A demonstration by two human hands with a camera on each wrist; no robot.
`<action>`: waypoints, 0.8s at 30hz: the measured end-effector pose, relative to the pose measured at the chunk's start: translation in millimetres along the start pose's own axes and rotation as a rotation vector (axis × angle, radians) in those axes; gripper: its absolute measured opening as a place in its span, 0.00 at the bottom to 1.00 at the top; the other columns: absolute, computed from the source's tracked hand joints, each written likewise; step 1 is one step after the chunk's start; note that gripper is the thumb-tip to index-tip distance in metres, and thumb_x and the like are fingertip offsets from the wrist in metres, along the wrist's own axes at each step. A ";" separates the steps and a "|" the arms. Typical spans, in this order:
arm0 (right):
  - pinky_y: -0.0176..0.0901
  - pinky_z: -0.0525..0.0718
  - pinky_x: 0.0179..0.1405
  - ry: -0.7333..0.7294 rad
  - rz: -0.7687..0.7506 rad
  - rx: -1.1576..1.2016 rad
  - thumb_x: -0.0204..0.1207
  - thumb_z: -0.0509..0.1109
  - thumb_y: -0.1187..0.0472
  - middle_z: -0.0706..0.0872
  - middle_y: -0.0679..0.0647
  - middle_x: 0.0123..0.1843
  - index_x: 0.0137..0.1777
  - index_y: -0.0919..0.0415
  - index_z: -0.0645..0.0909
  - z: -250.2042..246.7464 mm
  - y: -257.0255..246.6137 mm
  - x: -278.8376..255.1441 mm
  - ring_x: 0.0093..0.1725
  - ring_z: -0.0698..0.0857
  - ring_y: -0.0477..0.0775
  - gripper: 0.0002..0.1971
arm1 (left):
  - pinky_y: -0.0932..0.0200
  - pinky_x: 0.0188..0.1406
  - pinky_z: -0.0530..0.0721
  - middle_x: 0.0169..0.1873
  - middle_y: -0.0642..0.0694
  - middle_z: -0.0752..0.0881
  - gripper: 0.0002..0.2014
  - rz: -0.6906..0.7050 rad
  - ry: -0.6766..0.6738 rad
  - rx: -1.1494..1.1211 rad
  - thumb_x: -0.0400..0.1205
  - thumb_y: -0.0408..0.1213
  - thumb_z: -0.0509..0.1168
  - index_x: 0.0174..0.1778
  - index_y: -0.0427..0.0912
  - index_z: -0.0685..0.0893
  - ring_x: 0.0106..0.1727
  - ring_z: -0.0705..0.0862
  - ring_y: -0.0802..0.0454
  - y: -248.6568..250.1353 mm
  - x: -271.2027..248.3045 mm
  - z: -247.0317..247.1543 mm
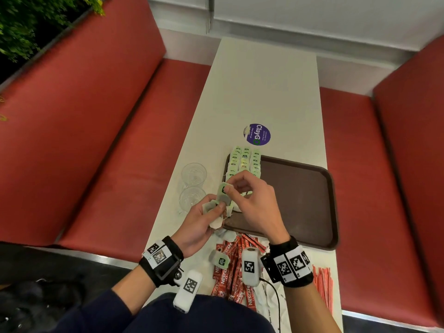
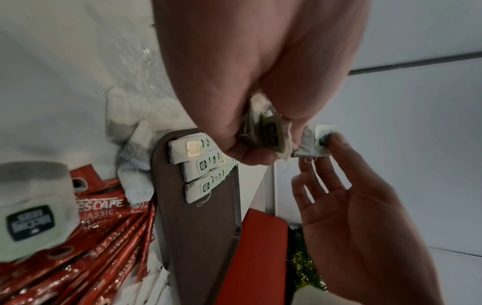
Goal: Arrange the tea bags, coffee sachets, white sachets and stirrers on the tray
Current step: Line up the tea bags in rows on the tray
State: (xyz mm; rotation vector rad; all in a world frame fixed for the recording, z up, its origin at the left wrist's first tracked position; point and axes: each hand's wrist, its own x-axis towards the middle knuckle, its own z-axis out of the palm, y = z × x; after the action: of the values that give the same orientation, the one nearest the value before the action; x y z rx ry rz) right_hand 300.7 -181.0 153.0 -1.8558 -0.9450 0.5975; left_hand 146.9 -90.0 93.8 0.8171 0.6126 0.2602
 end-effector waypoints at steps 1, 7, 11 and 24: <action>0.25 0.80 0.45 0.005 0.007 0.005 0.84 0.81 0.57 0.93 0.38 0.46 0.51 0.49 0.89 -0.9 1.1 0.4 0.50 0.91 0.40 0.03 | 0.60 0.38 0.84 0.42 0.46 0.86 0.03 -0.002 -0.013 -0.003 0.93 0.33 0.66 0.60 0.41 0.83 0.40 0.84 0.54 0.0 0.0 1.1; 0.26 0.82 0.42 0.003 0.039 -0.007 0.84 0.82 0.55 0.93 0.39 0.43 0.51 0.48 0.90 -5.9 7.7 -0.2 0.49 0.91 0.38 0.03 | 0.59 0.43 0.83 0.47 0.41 0.84 0.07 0.007 0.039 0.007 0.92 0.41 0.68 0.61 0.44 0.88 0.44 0.83 0.55 -2.4 2.2 2.2; 0.27 0.83 0.42 0.049 0.052 0.005 0.83 0.83 0.54 0.94 0.41 0.44 0.50 0.47 0.90 -7.9 14.9 -0.4 0.50 0.92 0.40 0.04 | 0.58 0.44 0.82 0.47 0.40 0.83 0.10 -0.001 0.091 0.039 0.92 0.43 0.68 0.64 0.42 0.87 0.43 0.82 0.56 -3.8 5.3 0.9; 0.39 0.84 0.49 -0.179 0.231 -0.308 0.87 0.78 0.58 0.91 0.44 0.47 0.55 0.50 0.87 0.8 115.2 10.1 0.49 0.89 0.38 0.03 | 0.51 0.58 0.81 0.50 0.41 0.90 0.14 -0.089 0.174 -0.069 0.88 0.27 0.68 0.69 0.40 0.86 0.53 0.87 0.48 1.1 -4.3 -31.8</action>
State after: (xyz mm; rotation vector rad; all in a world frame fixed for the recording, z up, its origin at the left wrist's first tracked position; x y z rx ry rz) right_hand 346.8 -202.8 49.2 -2.2356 -0.9884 0.8050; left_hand 124.3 -72.1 79.7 0.7035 0.7969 0.2718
